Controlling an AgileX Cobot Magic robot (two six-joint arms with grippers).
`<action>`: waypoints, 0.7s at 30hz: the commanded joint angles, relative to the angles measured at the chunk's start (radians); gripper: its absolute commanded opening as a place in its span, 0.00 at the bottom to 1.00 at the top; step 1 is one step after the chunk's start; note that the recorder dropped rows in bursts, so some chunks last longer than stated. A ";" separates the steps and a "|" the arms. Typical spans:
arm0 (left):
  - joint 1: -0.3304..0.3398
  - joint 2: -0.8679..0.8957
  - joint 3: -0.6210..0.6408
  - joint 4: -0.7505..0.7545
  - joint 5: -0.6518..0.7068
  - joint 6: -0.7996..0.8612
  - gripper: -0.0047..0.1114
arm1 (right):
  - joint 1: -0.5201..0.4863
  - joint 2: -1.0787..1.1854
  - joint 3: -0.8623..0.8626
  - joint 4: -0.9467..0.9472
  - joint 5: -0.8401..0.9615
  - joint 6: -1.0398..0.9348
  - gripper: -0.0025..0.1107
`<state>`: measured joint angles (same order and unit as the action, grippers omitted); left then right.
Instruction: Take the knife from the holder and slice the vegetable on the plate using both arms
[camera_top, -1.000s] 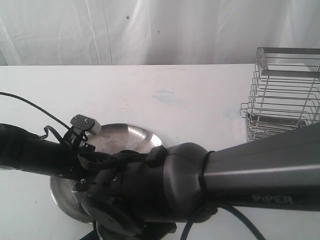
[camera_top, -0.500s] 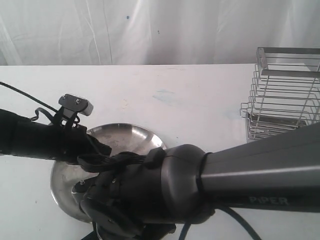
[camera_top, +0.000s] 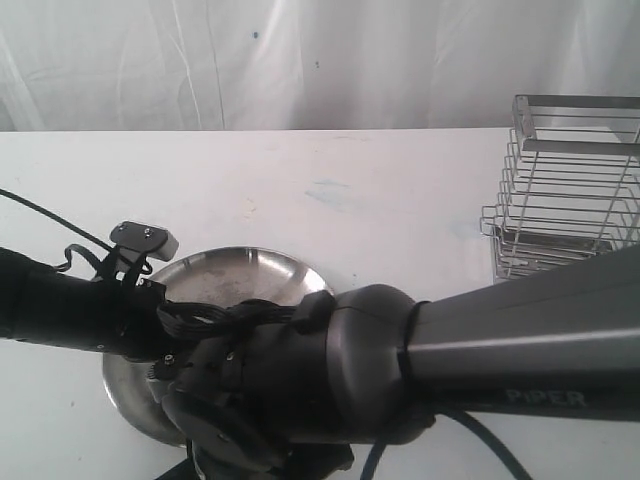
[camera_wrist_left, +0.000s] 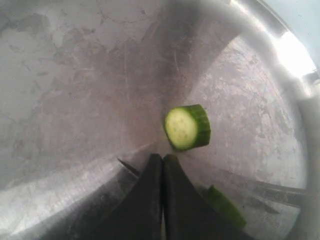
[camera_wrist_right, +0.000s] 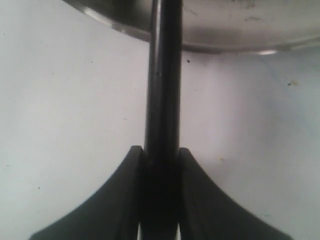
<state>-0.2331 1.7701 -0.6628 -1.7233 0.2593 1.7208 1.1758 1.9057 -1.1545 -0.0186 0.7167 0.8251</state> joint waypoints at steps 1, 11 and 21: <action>-0.009 0.087 0.051 -0.021 -0.062 -0.047 0.04 | -0.001 0.003 0.004 -0.014 0.023 -0.010 0.02; -0.009 0.087 0.034 -0.021 0.022 -0.049 0.04 | -0.001 0.003 0.004 0.051 0.133 -0.070 0.02; -0.008 -0.076 -0.007 -0.021 0.080 -0.070 0.04 | -0.001 0.003 0.004 0.050 0.164 -0.091 0.02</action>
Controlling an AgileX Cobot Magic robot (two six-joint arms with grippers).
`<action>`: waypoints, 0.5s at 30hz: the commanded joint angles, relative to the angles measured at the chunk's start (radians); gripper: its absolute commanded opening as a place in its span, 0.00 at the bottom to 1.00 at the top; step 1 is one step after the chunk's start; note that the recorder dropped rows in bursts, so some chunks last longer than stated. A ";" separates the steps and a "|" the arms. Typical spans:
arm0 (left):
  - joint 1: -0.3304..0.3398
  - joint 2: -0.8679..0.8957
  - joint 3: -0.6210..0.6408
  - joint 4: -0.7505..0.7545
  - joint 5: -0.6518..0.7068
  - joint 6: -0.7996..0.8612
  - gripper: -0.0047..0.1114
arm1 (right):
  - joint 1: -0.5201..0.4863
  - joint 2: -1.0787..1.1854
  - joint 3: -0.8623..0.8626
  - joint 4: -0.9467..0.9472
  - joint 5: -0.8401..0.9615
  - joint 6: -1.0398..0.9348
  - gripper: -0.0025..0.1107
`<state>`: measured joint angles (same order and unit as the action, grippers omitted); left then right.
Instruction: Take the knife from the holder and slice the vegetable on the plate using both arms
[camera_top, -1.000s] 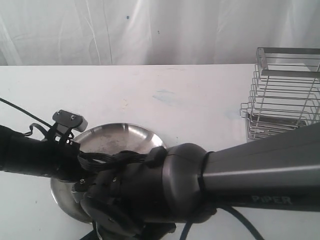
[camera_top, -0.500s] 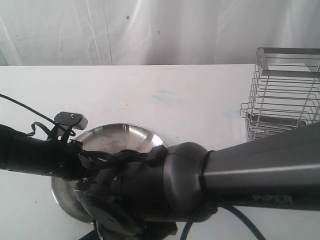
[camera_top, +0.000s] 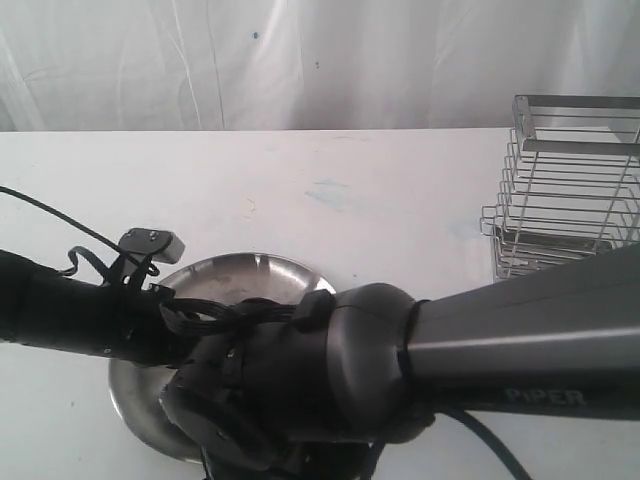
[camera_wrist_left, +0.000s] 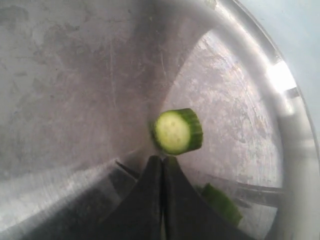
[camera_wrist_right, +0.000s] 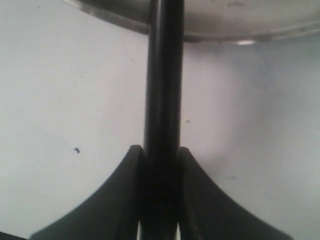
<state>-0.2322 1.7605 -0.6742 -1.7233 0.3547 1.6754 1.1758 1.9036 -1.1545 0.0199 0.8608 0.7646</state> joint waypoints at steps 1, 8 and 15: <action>-0.009 -0.093 0.004 -0.021 -0.016 -0.035 0.04 | -0.001 0.005 0.004 0.012 0.014 -0.031 0.02; -0.009 -0.222 0.004 -0.018 -0.022 -0.035 0.04 | -0.001 0.005 0.004 0.012 -0.028 -0.062 0.02; -0.009 -0.254 -0.002 -0.021 -0.086 -0.035 0.04 | -0.040 0.005 -0.017 0.122 0.021 -0.186 0.02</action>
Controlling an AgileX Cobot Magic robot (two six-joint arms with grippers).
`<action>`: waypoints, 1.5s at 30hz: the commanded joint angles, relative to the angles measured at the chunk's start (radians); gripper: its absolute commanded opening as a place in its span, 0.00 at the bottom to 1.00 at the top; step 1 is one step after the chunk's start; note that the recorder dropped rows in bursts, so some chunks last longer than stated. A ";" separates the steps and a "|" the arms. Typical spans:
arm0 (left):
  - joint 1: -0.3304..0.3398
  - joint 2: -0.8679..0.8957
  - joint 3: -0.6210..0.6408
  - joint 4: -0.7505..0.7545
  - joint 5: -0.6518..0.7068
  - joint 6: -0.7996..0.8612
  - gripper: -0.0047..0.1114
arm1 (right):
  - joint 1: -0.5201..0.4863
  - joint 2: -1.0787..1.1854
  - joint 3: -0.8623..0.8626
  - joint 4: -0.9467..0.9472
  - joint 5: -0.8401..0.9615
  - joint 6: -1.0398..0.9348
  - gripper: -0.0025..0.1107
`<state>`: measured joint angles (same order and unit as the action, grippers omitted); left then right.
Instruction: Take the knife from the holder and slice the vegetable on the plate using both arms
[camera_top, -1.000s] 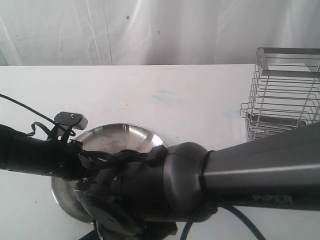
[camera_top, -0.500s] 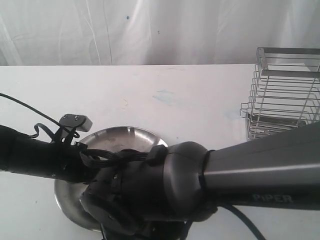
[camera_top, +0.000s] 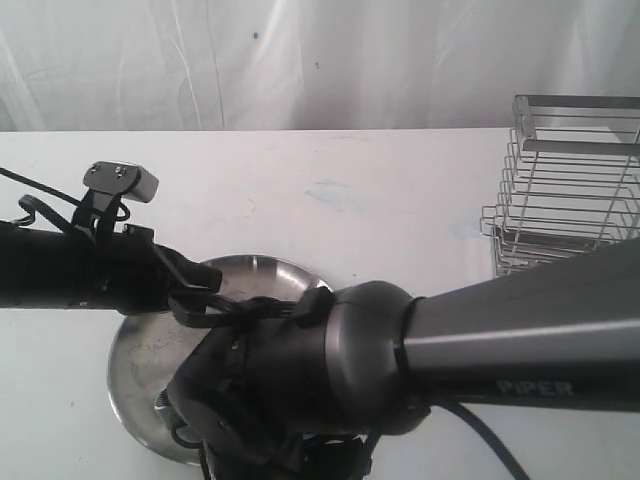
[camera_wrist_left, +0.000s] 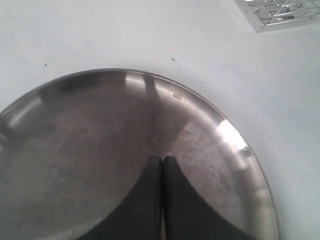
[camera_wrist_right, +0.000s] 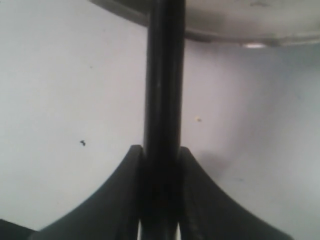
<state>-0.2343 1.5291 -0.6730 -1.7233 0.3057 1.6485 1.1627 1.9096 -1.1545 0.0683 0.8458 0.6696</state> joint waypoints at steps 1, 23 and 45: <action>-0.006 -0.025 -0.012 -0.021 -0.051 -0.008 0.04 | -0.035 -0.003 -0.026 0.093 0.048 -0.116 0.02; -0.006 0.090 0.031 0.103 0.020 0.023 0.04 | -0.116 0.001 -0.090 0.124 0.134 -0.203 0.02; -0.008 0.229 0.064 -0.021 0.049 0.040 0.04 | -0.116 0.001 -0.090 0.122 0.155 -0.203 0.02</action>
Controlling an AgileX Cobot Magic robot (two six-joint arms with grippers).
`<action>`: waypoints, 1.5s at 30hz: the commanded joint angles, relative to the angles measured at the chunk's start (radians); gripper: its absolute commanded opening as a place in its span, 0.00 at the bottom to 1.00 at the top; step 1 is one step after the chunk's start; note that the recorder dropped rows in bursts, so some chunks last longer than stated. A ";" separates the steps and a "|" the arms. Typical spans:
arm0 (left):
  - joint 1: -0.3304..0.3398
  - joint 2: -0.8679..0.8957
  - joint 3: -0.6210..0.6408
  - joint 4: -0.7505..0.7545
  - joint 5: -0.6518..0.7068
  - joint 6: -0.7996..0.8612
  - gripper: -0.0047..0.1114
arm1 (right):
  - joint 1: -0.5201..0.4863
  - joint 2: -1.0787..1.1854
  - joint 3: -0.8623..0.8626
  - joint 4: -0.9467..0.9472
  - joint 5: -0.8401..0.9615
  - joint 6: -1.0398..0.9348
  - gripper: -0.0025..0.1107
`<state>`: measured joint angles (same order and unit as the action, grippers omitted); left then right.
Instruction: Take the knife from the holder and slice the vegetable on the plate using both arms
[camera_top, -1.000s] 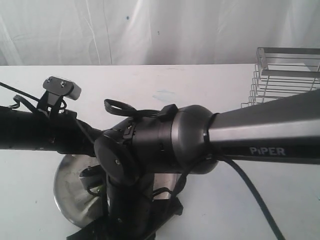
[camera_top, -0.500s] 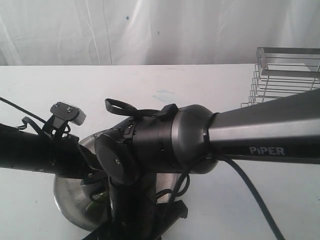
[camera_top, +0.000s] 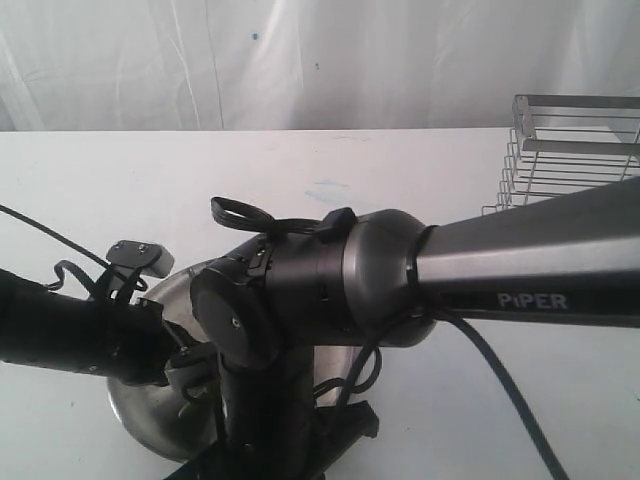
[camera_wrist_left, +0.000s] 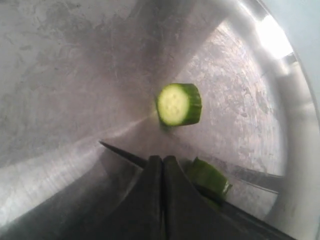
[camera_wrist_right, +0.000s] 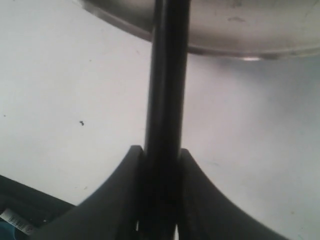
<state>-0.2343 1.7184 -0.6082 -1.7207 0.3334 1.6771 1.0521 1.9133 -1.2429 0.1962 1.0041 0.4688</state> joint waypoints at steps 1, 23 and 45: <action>-0.008 0.048 -0.008 -0.024 0.039 0.012 0.04 | -0.006 -0.003 -0.001 -0.005 -0.004 -0.003 0.02; -0.008 -0.096 -0.052 0.002 0.009 -0.024 0.04 | -0.006 0.043 -0.001 -0.023 0.000 -0.037 0.02; -0.008 0.148 -0.067 -0.024 0.049 0.002 0.04 | -0.006 0.043 -0.001 -0.013 0.004 -0.037 0.02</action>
<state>-0.2343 1.8311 -0.6925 -1.7231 0.4082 1.6833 1.0476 1.9624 -1.2429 0.1846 1.0103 0.4414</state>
